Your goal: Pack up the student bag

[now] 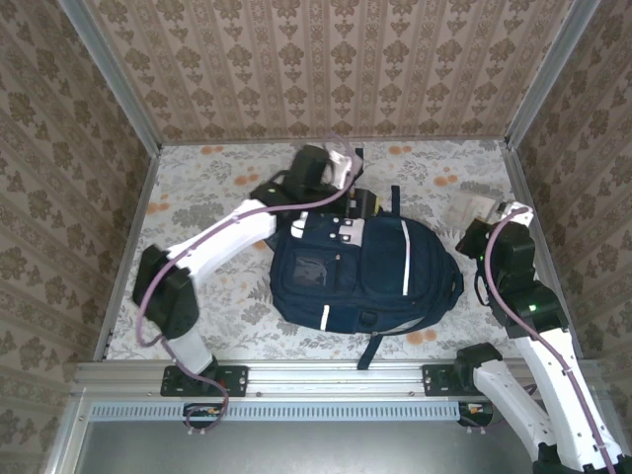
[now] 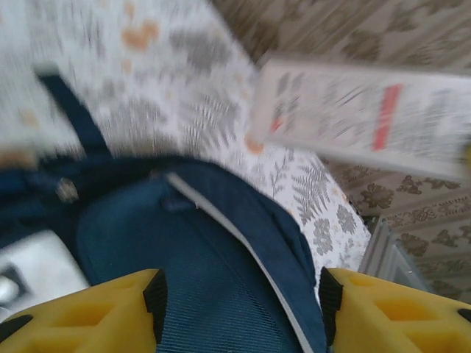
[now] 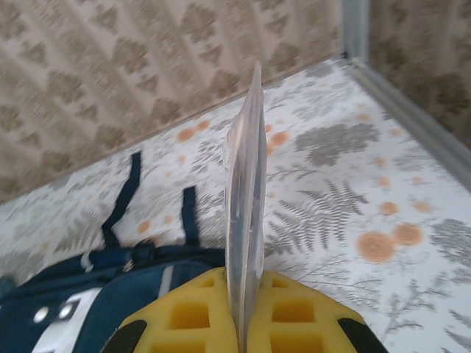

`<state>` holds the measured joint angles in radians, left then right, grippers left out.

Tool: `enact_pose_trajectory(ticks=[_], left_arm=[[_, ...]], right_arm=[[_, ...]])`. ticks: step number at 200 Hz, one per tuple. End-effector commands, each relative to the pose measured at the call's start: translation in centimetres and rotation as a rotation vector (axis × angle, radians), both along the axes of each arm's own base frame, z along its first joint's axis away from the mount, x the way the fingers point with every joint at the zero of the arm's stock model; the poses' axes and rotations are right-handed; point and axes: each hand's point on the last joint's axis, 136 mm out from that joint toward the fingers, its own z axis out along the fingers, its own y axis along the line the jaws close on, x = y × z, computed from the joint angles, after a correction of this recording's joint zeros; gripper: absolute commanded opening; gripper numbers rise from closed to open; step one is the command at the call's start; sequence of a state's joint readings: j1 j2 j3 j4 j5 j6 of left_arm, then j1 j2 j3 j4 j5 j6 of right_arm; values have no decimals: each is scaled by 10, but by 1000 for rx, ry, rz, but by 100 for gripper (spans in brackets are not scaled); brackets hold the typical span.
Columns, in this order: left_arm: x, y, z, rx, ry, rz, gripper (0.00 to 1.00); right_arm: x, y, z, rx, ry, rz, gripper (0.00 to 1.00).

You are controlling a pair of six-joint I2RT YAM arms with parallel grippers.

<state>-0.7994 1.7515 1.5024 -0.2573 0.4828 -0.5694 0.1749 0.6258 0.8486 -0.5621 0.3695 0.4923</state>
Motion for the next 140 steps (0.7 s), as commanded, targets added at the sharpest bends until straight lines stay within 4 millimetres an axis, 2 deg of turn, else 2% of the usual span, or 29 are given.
enact_pose_trajectory(ticks=[1,8,23,69,140], left_arm=[[-14,-31,-24,21,310,102,61],[-16,-38,-35,30,381,113,61],[-23,-52,-43,12,441,103,61],[-38,-66,-71,95,522,126,61],[-53,-84,-92,150,560,120,58]], right_arm=[[-13,-30,4,6,-25,-180,0],[-15,-33,4,7,-23,-201,0],[-16,-34,4,5,-24,-202,0],[-19,-34,3,1,-34,-196,0],[-17,-30,3,5,-44,-169,0]])
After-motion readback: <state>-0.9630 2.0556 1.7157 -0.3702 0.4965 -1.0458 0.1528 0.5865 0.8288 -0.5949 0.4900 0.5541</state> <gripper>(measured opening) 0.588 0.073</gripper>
